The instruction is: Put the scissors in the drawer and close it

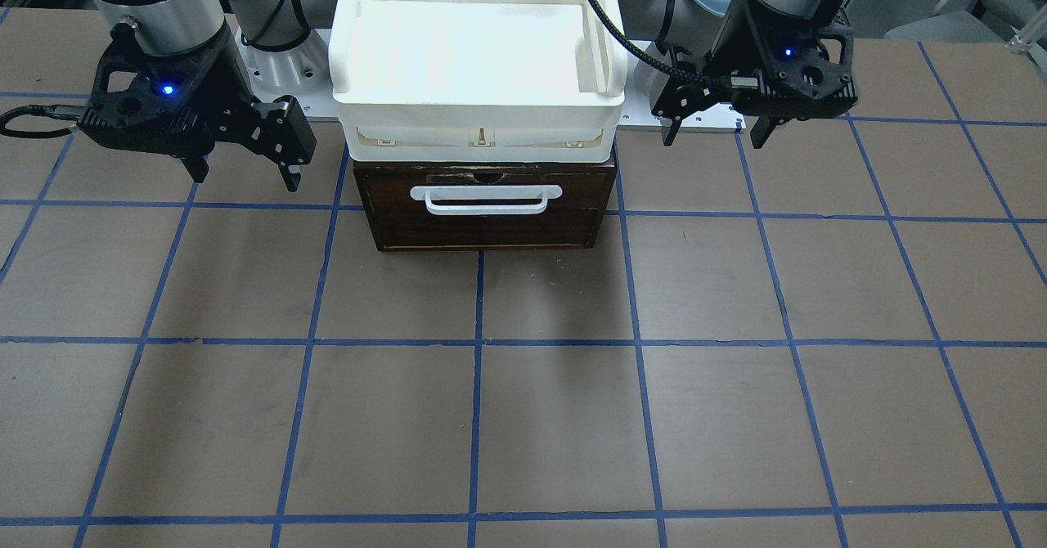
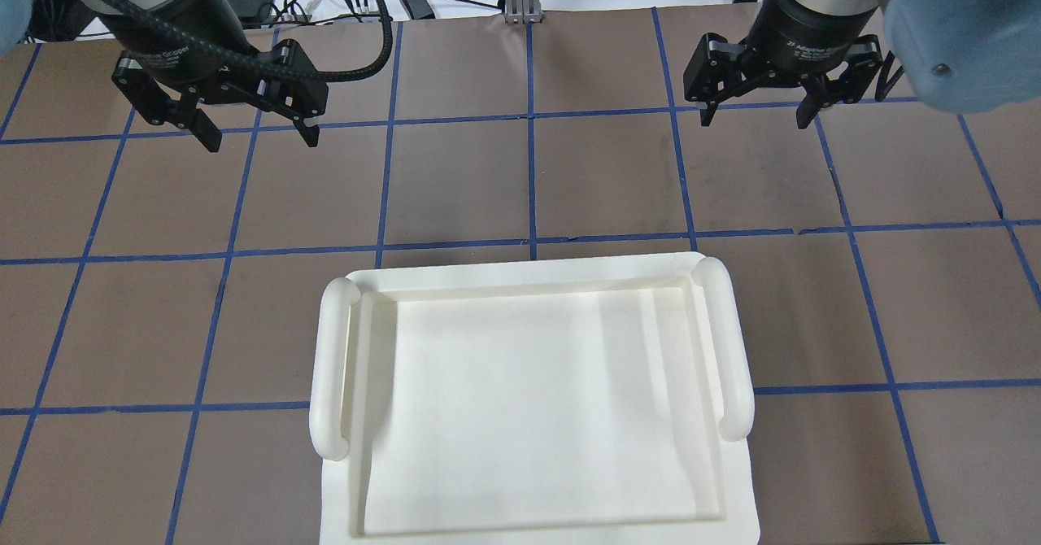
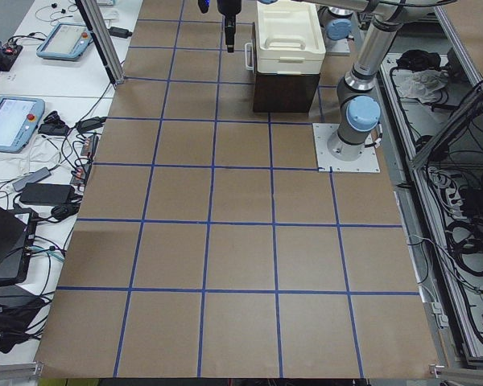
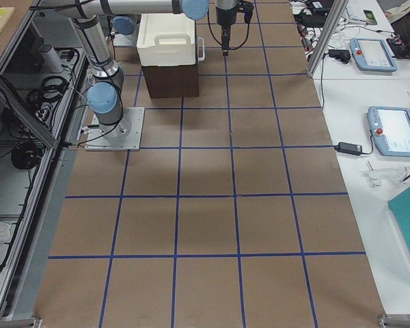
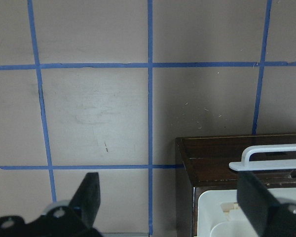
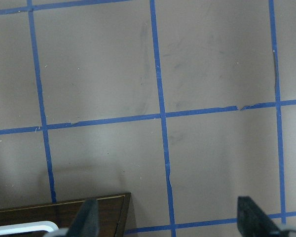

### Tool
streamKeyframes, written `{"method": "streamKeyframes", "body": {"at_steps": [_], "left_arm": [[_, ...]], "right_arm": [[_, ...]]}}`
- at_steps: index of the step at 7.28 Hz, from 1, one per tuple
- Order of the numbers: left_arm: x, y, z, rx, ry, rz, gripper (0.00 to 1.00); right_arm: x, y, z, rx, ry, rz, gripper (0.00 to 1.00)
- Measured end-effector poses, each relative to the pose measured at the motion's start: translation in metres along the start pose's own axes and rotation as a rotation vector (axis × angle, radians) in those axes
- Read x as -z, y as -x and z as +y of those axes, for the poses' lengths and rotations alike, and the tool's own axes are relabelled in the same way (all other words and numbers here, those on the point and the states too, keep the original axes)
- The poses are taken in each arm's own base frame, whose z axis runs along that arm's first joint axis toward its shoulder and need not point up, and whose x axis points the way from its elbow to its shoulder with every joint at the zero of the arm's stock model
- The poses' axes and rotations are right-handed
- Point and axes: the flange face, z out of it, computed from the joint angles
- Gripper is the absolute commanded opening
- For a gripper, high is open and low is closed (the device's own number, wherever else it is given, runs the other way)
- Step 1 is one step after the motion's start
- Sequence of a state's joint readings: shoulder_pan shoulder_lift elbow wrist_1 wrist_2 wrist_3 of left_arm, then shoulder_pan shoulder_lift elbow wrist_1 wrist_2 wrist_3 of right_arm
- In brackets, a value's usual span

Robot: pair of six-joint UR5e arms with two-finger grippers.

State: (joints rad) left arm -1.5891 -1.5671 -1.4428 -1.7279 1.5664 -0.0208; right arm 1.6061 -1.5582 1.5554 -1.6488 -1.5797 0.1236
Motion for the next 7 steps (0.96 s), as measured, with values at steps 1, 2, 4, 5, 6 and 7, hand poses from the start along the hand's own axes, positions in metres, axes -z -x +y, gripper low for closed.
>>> {"method": "streamKeyframes", "body": {"at_steps": [1,2,4,5,6,7], "left_arm": [[0.0015,0.0002,0.0039,-0.002,0.008,-0.001,1.0],[-0.001,0.0001,0.0036,-0.003,0.02,-0.001,1.0],[-0.0037,-0.0001,0.0026,-0.004,0.031,0.001,1.0],[-0.0024,0.0002,0.004,-0.004,0.03,-0.001,1.0],[-0.0009,0.0008,0.0053,-0.004,0.028,-0.003,1.0],[0.0003,0.0013,0.0063,-0.004,0.025,-0.004,1.0]], "right_arm": [[0.0,0.0003,-0.0001,0.0,0.0,-0.003,1.0],[0.0,0.0005,-0.0002,0.0,-0.001,-0.005,1.0],[0.0,0.0005,-0.0003,-0.002,-0.001,-0.005,1.0],[0.0,0.0005,-0.0003,-0.002,-0.002,-0.005,1.0],[0.0002,0.0006,-0.0002,-0.002,-0.002,-0.006,1.0],[0.0004,0.0006,-0.0002,-0.002,-0.002,-0.006,1.0]]}}
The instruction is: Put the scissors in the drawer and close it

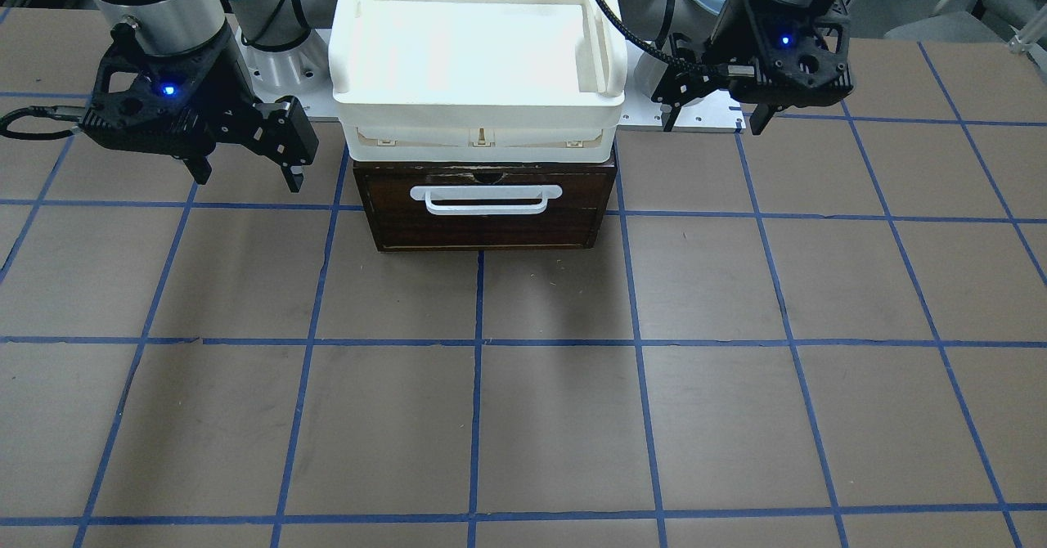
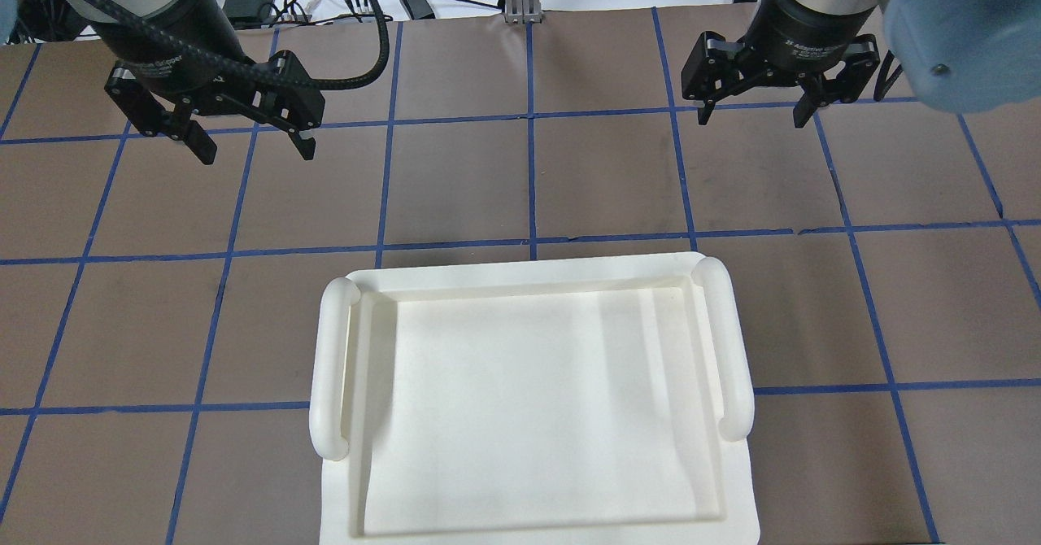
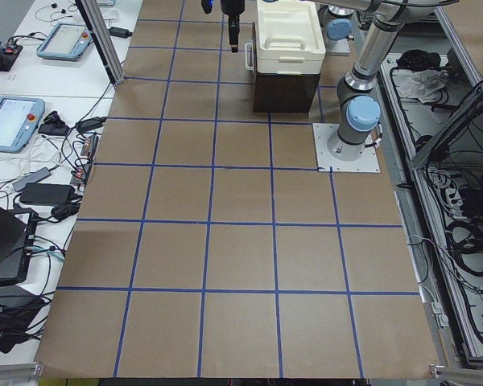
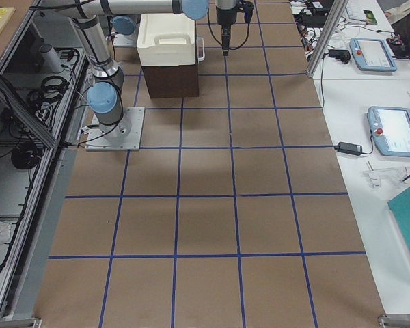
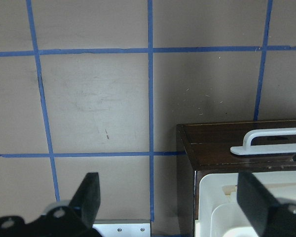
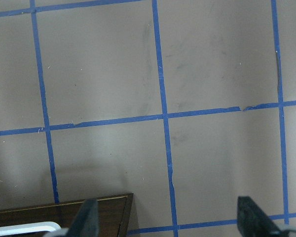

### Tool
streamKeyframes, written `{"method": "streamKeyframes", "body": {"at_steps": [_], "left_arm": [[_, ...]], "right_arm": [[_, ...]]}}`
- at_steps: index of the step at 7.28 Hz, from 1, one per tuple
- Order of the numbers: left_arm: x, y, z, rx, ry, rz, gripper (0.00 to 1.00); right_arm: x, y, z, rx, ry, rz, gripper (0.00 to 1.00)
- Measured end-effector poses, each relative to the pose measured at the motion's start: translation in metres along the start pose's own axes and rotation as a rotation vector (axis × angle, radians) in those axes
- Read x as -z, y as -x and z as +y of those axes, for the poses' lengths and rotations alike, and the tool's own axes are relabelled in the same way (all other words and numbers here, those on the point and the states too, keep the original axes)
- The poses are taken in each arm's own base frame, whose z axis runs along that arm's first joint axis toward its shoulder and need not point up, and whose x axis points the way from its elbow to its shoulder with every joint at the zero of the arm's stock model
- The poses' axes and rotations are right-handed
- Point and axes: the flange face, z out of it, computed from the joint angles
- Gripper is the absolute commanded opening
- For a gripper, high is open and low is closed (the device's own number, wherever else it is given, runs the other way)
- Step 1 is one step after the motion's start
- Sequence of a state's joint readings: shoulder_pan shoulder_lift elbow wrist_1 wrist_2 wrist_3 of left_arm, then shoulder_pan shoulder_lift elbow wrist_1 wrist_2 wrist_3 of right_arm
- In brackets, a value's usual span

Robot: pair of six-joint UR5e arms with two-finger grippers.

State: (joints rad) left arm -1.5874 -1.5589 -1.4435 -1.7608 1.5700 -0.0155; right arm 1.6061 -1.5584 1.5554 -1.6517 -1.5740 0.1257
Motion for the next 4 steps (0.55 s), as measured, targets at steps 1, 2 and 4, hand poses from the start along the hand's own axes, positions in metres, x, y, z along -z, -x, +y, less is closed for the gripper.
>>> {"method": "streamKeyframes", "body": {"at_steps": [1,2,4], "left_arm": [[0.001,0.0002,0.0011,0.0,-0.001,0.0,1.0],[0.0018,0.0002,0.0027,0.0,0.001,-0.001,1.0],[0.0032,-0.0001,0.0068,-0.001,0.009,-0.003,1.0]], "right_arm": [[0.0001,-0.0001,0.0,0.0,0.0,0.001,1.0],[0.0001,-0.0003,0.0,0.0,-0.001,0.003,1.0],[0.0001,-0.0005,0.0,0.0,-0.001,0.004,1.0]]}}
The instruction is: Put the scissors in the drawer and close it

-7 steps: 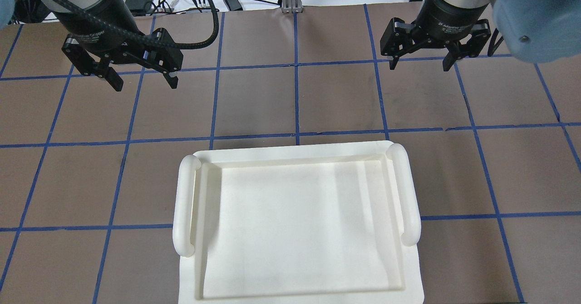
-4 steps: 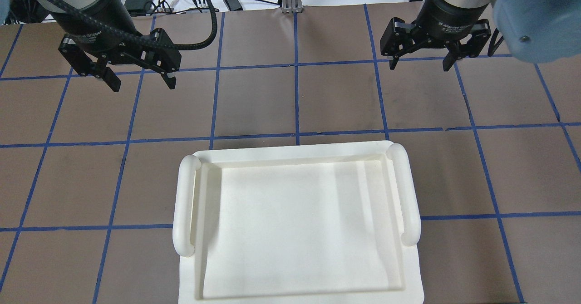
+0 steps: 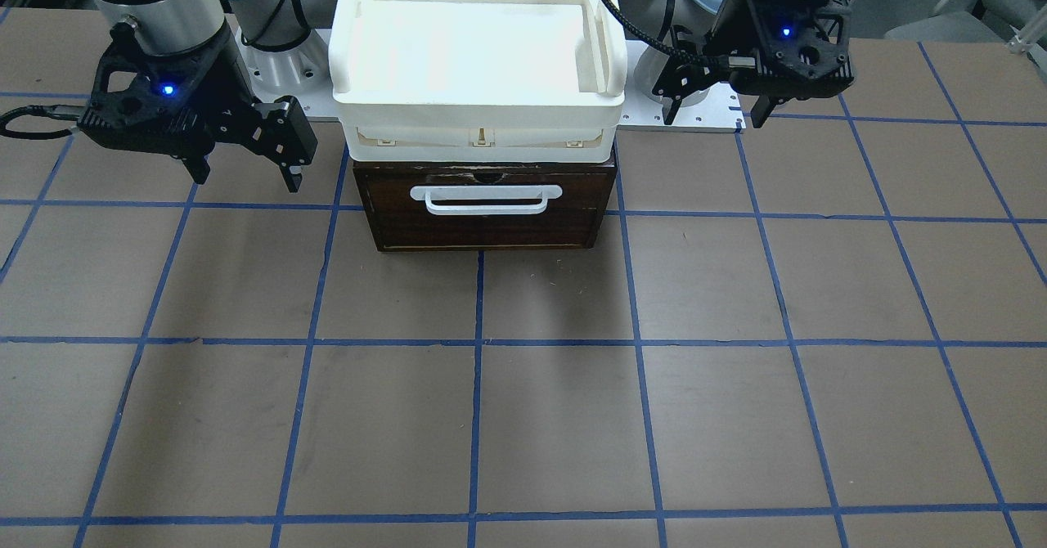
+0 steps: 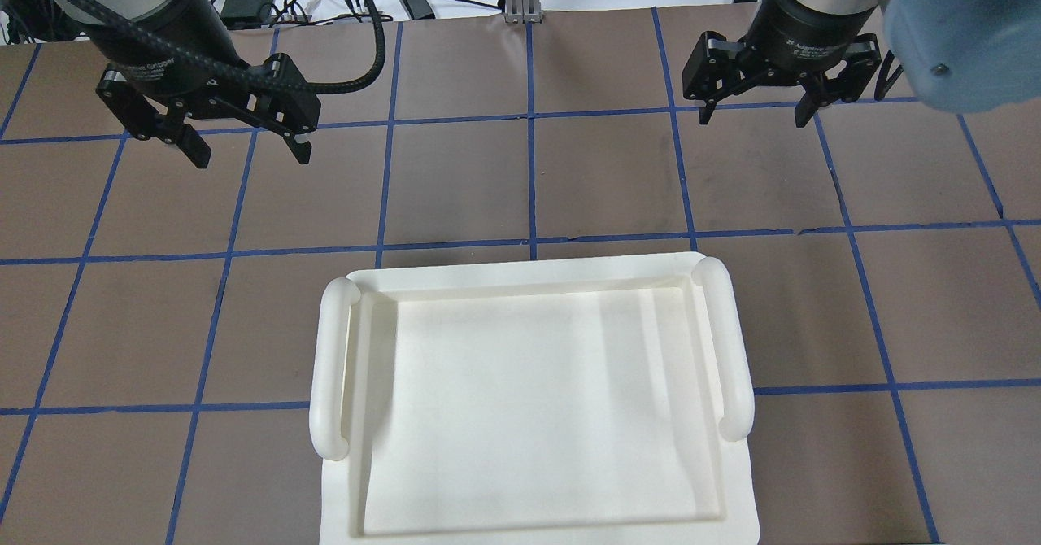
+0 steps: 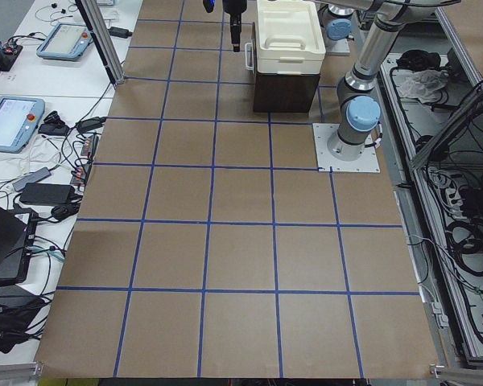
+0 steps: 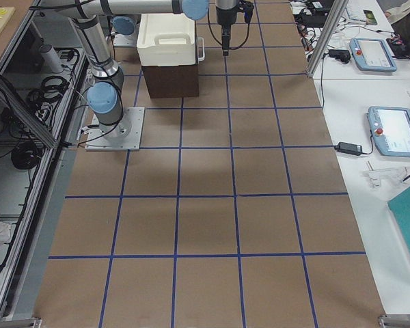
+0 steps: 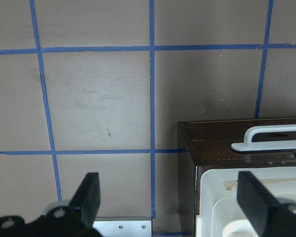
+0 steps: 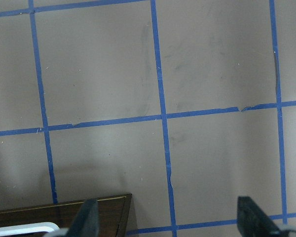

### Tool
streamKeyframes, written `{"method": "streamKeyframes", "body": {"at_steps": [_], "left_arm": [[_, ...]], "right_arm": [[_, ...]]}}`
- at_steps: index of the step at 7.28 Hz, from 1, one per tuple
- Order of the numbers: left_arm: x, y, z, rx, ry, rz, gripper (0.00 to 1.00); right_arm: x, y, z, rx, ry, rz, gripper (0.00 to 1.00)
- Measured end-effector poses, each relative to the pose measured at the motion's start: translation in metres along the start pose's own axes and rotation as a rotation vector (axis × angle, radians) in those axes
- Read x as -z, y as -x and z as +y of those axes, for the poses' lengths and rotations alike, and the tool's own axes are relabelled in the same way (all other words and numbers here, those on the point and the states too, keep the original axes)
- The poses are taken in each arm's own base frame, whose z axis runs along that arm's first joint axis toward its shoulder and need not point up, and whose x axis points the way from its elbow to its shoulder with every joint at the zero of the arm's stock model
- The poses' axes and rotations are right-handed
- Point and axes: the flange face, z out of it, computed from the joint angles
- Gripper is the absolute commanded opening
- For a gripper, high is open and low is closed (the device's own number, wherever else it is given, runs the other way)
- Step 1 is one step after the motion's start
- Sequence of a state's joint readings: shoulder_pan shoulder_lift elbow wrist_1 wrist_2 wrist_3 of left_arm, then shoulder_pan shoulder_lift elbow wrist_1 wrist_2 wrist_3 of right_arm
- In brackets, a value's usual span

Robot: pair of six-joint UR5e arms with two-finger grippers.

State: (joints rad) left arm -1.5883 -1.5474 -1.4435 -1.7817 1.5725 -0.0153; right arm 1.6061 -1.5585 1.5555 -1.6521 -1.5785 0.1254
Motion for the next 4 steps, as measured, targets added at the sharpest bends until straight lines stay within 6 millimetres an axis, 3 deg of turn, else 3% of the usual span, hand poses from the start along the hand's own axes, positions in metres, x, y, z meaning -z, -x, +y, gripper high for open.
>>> {"method": "streamKeyframes", "body": {"at_steps": [4], "left_arm": [[0.0007,0.0007,0.0038,0.0,0.011,-0.004,1.0]], "right_arm": [[0.0,-0.0007,-0.0001,0.001,-0.001,0.007,1.0]]}}
